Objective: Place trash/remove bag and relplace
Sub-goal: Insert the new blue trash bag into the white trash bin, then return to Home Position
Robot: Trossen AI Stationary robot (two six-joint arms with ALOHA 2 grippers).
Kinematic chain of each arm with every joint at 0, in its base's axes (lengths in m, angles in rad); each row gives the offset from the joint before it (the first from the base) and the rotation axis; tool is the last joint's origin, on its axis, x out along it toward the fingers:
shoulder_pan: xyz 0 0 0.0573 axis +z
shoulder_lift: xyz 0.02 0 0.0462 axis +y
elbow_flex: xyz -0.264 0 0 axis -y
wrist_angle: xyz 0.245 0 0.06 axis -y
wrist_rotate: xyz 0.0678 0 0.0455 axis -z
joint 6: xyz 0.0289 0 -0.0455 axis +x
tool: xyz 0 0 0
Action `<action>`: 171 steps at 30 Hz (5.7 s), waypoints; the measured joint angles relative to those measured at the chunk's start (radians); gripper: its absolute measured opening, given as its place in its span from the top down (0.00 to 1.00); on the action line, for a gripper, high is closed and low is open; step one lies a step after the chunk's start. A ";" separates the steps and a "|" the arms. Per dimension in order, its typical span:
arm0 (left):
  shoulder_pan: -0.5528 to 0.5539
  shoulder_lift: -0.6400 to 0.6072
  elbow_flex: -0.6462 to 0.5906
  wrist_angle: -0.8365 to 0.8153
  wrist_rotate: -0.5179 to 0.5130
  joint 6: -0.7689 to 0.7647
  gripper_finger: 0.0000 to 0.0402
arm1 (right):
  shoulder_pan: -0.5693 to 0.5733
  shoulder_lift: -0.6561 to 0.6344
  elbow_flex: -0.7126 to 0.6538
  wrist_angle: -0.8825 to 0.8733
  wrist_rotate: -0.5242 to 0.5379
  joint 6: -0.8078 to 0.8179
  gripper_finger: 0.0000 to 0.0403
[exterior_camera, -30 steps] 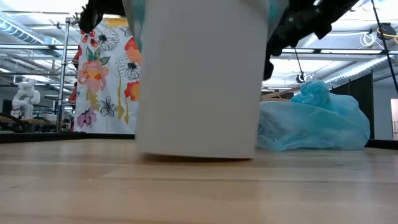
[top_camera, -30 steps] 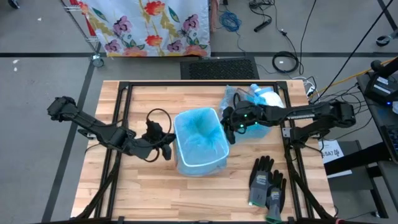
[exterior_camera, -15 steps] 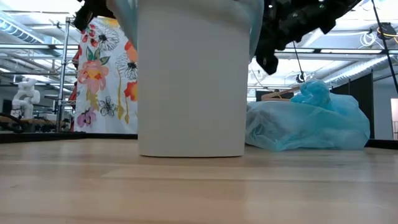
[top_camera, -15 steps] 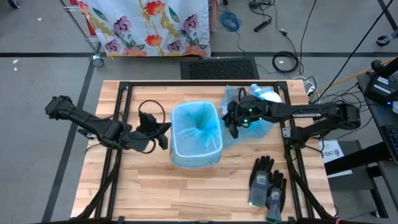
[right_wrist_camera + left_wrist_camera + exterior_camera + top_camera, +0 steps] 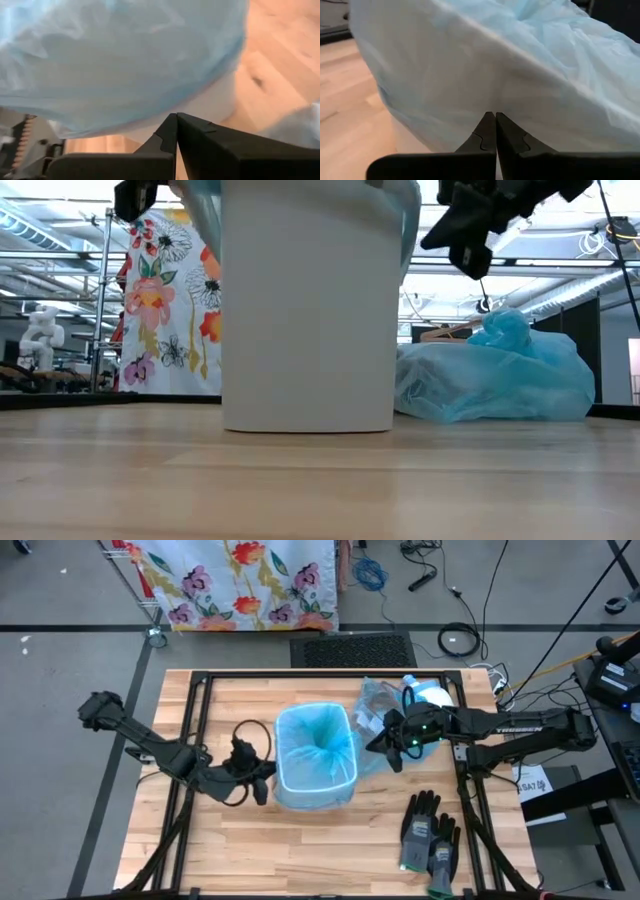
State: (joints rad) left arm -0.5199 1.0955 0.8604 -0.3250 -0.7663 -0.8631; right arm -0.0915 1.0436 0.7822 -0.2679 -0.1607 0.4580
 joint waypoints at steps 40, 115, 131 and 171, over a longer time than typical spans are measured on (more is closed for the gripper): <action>0.110 0.000 0.000 -0.083 0.455 0.033 0.93 | 0.041 -0.086 0.000 -0.214 0.061 -0.024 1.00; 1.066 -0.909 -0.853 0.383 1.134 0.819 0.93 | 0.039 -0.076 0.000 -0.185 0.322 0.421 1.00; 1.181 -1.096 -0.729 0.048 1.131 0.906 0.93 | 0.039 -0.076 0.000 -0.238 0.322 0.418 1.00; 1.179 -1.090 -0.747 -0.051 1.255 0.921 0.93 | 0.041 -0.076 0.000 -0.255 0.394 0.348 1.00</action>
State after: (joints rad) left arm 0.6590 0.0059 0.1135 -0.3759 0.4889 0.0582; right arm -0.0505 0.9672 0.7822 -0.5224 0.2337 0.8055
